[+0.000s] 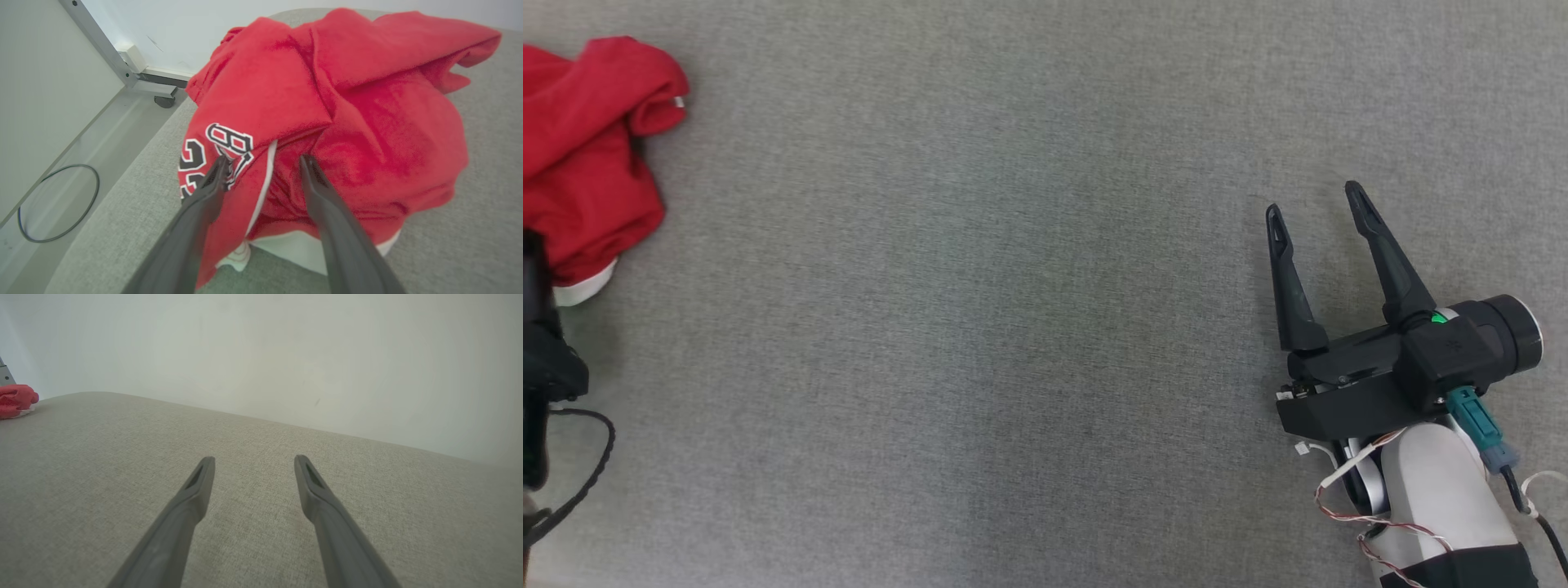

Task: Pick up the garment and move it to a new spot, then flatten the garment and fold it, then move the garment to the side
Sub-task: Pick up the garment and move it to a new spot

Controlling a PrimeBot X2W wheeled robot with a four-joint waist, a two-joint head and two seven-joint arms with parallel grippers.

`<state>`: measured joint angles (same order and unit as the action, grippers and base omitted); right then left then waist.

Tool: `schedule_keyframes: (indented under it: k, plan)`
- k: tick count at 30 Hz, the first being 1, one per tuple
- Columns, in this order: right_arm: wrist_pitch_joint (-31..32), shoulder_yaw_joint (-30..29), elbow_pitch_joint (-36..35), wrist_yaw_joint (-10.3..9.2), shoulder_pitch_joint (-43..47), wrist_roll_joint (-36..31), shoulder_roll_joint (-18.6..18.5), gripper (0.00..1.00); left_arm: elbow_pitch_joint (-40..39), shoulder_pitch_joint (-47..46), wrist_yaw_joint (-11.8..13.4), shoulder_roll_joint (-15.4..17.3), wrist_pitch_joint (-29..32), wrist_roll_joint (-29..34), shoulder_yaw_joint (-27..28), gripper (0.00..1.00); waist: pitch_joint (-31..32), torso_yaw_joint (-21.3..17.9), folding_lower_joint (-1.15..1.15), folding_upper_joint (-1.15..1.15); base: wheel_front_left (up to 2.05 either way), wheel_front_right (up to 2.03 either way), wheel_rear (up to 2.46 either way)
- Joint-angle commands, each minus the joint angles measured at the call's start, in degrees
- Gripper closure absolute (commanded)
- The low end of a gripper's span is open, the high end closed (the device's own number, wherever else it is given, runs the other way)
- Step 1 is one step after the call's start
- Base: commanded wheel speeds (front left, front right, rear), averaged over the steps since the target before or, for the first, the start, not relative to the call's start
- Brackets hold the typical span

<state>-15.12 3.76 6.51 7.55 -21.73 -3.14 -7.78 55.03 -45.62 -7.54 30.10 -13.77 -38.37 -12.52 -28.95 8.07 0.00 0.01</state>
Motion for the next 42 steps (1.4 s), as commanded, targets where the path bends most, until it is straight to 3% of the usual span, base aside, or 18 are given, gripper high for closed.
schedule_keyframes:
  k: [1,7,17,24,31,42]
  plan:
    - [0.0,-0.1,-0.4,-0.16,0.1,-0.2,0.0,0.00,1.0,-1.1,0.1,0.5,0.3,-0.9,-0.8,1.00,-1.0,-0.9,0.00,-0.01,0.00,0.00,0.00]
    - [0.0,-0.6,-0.1,-0.17,-0.3,-0.2,0.1,0.00,2.9,-2.7,0.1,0.7,0.8,-3.6,-3.3,1.00,-1.1,-1.1,0.00,-0.01,0.00,0.00,0.00]
    - [0.0,-1.5,1.5,-0.16,0.8,1.7,2.6,0.00,-4.3,-3.9,0.1,-0.1,-1.2,-10.2,-9.2,1.00,3.3,-1.2,0.00,-0.01,0.00,0.00,0.00]
    - [0.0,-1.2,2.9,-0.17,1.3,2.7,4.0,0.00,-9.9,-3.1,0.1,-4.9,-1.4,-11.7,-10.5,1.00,6.3,-3.3,0.00,-0.01,0.00,0.00,0.00]
    - [0.0,-2.2,3.8,-0.17,2.5,3.8,4.8,0.00,-15.8,0.0,0.1,-11.8,-1.4,-7.8,-12.8,1.00,9.4,-7.1,0.00,-0.01,0.00,0.00,0.00]
    - [0.0,-1.3,4.9,-0.17,4.6,6.6,5.0,0.00,-16.3,4.7,0.1,-21.4,-1.4,-5.6,-18.4,1.00,13.3,-15.8,0.00,-0.01,0.00,0.00,0.00]
